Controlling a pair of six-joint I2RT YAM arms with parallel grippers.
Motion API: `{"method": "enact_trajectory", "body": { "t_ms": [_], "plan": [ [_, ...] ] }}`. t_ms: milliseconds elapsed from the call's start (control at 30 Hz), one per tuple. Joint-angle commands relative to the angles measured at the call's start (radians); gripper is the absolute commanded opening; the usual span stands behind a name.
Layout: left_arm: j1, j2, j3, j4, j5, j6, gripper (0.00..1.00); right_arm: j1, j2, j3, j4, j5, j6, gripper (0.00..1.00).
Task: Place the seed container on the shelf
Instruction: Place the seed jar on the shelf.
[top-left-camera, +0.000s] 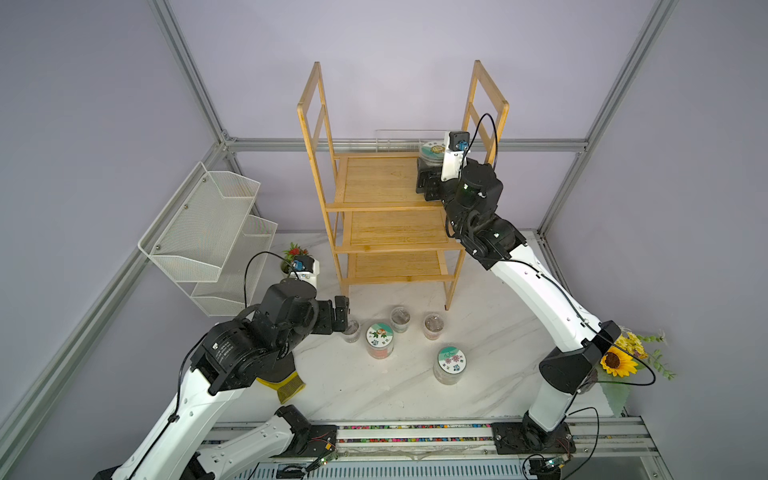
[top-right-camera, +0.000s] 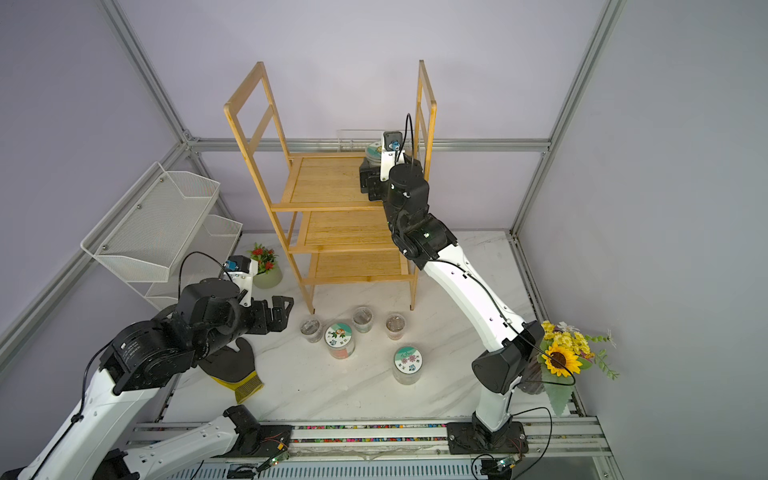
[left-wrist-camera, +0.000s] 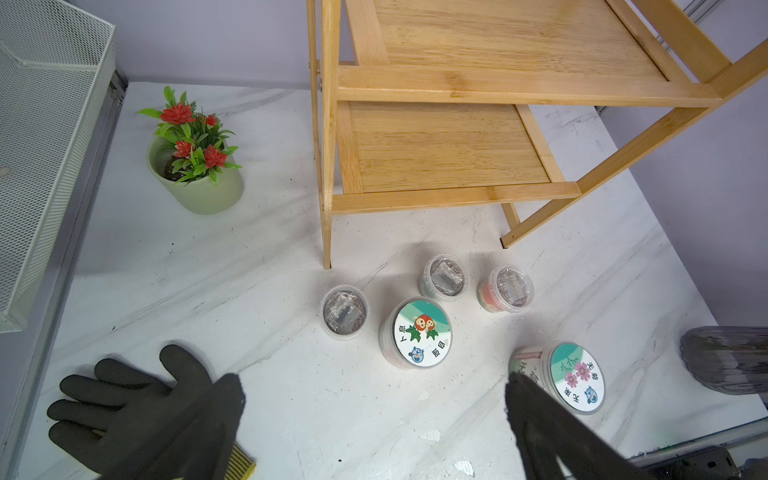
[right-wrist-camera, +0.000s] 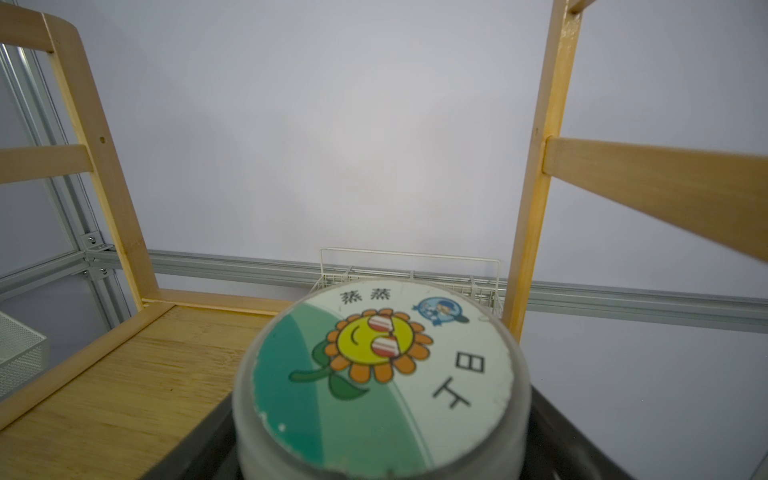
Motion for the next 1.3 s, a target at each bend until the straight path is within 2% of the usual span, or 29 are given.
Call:
{"method": "enact_trajectory", "body": {
  "t_ms": [0, 1267],
  "plan": [
    [0.008, -0.002, 0.022, 0.016, 0.0, 0.023, 1.0, -0.008, -0.03, -0.002, 0.0, -0.012, 0.017, 0.79],
    [0.02, -0.007, 0.014, 0.012, 0.002, 0.03, 1.0, 0.011, 0.042, 0.093, -0.072, -0.045, 0.051, 0.85]
  ]
}}
